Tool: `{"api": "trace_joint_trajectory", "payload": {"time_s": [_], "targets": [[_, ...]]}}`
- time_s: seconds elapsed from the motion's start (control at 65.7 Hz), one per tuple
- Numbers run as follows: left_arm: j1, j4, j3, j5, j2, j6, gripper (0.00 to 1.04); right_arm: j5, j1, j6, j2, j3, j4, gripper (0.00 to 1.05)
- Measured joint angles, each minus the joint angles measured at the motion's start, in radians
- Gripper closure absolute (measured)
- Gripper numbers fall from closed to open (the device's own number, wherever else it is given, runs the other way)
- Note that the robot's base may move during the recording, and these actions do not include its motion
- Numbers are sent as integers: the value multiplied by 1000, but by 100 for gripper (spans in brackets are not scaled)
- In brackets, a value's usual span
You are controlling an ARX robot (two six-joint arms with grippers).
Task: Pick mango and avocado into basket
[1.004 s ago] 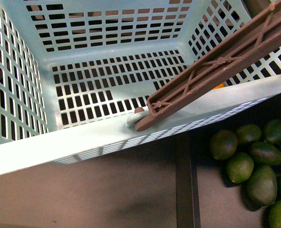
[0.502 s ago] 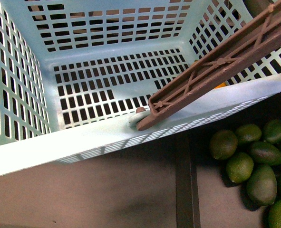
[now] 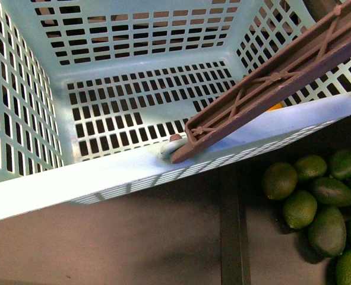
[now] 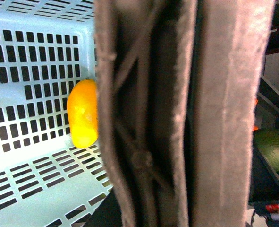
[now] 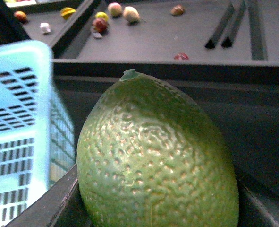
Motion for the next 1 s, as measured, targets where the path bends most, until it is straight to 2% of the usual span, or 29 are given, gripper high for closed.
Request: {"api": "trace_joint_trajectory", "payload": {"time_s": [0.137,0.365,0.654,1.004], "targets": [[0,0,0,0,0,0,91,76,198,77,-82,-23,29,40],[0,0,0,0,0,0,91,172,371,146,-42,-29,116,40],[0,0,0,0,0,0,91,269,518,178,95,1,193,40],[0,0,0,0,0,0,91,308,595,193,206,84,229,40]]}}
